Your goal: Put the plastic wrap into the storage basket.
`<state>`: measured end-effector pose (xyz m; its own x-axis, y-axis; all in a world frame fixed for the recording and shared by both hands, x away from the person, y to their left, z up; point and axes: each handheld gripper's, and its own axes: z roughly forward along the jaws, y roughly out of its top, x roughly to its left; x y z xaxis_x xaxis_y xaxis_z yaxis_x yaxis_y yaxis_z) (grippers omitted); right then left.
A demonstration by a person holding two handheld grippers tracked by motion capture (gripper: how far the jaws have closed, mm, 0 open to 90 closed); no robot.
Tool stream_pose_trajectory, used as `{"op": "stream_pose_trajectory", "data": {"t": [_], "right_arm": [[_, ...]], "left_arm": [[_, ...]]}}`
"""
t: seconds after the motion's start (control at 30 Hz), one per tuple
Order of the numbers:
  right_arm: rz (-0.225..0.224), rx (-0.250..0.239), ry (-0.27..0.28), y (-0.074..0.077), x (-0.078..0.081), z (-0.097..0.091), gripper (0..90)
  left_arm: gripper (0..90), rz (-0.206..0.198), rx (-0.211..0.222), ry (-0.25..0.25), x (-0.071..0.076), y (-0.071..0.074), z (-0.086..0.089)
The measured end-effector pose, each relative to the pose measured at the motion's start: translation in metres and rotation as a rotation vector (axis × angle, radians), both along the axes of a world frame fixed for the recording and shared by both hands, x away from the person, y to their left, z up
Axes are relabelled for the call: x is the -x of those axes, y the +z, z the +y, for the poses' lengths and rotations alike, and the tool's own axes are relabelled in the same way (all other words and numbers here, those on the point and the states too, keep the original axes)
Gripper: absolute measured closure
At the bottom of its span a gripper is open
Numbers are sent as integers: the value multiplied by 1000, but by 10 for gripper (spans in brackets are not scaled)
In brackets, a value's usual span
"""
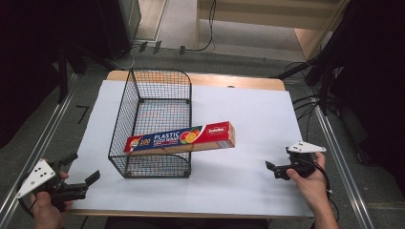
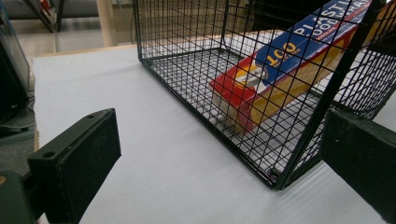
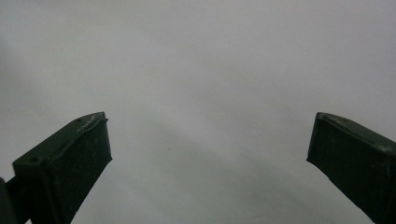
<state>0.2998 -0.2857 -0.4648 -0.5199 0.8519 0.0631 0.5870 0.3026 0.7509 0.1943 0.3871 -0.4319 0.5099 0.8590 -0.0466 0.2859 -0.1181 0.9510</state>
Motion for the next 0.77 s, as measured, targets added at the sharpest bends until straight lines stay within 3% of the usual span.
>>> {"op": "stream_pose_trajectory", "data": {"t": [0.33,0.4,0.5,0.77], "right_arm": [[-94,-121,-229,2,26,-46,0],[-100,-169,-261,3,29,-55,0],[-103,-216,-280,4,31,-63,0],[-99,-212,-283,3,28,-60,0]], "left_arm": [[0,-7,8,7,0,0,2],[0,-3,-4,2,-1,0,1],[0,0,-6,-2,-2,0,-1],[0,0,-13,-1,-4,-1,-3]]}}
